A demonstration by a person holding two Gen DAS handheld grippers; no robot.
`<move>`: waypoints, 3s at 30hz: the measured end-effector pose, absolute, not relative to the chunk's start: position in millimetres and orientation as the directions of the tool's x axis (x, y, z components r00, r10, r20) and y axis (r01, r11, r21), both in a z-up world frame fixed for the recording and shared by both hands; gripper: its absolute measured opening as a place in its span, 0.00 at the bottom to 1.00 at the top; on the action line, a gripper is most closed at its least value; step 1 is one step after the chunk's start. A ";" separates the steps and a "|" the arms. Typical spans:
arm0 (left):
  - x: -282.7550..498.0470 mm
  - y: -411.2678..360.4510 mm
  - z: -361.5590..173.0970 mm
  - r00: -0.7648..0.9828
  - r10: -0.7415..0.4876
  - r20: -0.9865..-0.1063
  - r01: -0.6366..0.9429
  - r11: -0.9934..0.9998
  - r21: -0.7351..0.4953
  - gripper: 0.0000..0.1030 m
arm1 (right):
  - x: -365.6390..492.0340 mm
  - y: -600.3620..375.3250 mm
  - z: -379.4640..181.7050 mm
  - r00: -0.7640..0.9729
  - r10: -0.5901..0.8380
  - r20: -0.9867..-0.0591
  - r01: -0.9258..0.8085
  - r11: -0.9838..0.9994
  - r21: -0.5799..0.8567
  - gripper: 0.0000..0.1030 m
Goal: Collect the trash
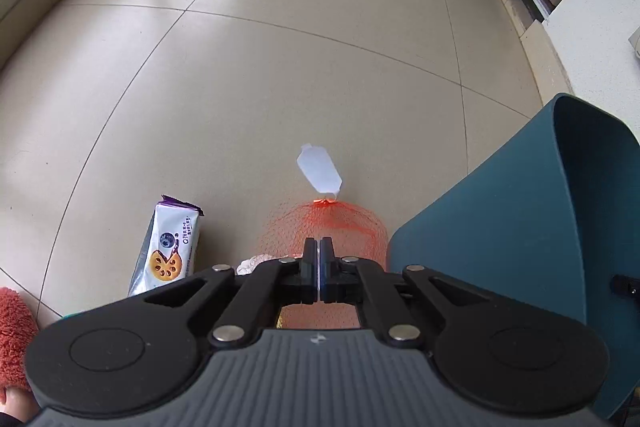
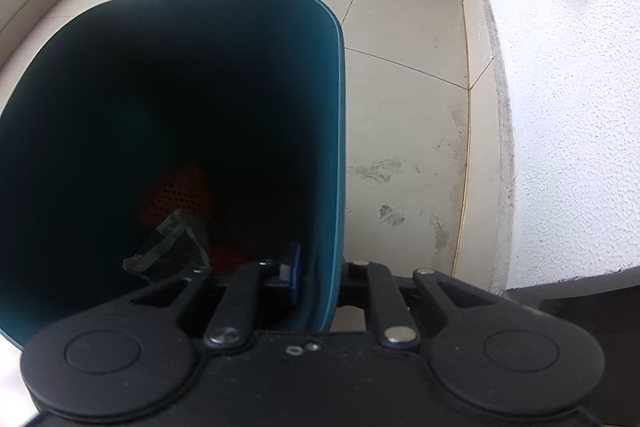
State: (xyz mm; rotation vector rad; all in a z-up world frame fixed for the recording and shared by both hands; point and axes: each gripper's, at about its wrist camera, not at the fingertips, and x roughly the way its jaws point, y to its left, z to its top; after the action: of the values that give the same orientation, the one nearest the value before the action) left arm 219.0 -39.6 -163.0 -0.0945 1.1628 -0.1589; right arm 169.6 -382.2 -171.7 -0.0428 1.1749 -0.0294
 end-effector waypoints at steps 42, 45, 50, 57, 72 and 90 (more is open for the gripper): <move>169.0 -20.7 -372.2 0.127 0.122 -0.984 0.228 0.962 0.149 0.55 | 171.1 -378.2 -179.2 0.372 -0.082 -0.924 -0.026 0.995 -0.099 0.15; 168.6 -19.1 -369.1 0.136 0.101 -0.986 0.229 0.965 0.130 0.40 | 171.7 -373.2 -180.1 0.372 -0.085 -0.924 -0.025 0.995 -0.101 0.15; 169.2 -37.5 -354.3 0.183 0.117 -0.976 0.247 0.956 0.161 0.08 | 170.1 -373.5 -180.9 0.377 -0.084 -0.923 -0.026 0.995 -0.101 0.14; 176.8 -12.5 -310.1 0.194 0.074 -0.978 0.117 0.988 0.098 0.05 | 167.0 -381.5 -180.5 0.385 -0.061 -0.921 -0.012 0.997 -0.071 0.13; 168.9 -15.1 -153.3 0.350 -0.177 -0.920 0.059 0.984 -0.167 0.04 | 165.7 -409.7 -177.8 0.388 -0.019 -0.921 0.023 1.000 -0.011 0.13; 154.6 -161.1 -25.4 0.419 -0.464 -0.780 0.424 0.860 -0.284 0.05 | 164.0 -429.0 -178.5 0.393 -0.002 -0.920 0.027 1.000 0.009 0.12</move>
State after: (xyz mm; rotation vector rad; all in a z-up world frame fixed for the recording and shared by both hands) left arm 154.6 -161.1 -25.4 -0.0454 0.9932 -0.5568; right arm 164.0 -429.0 -178.5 0.0240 1.1668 -0.0182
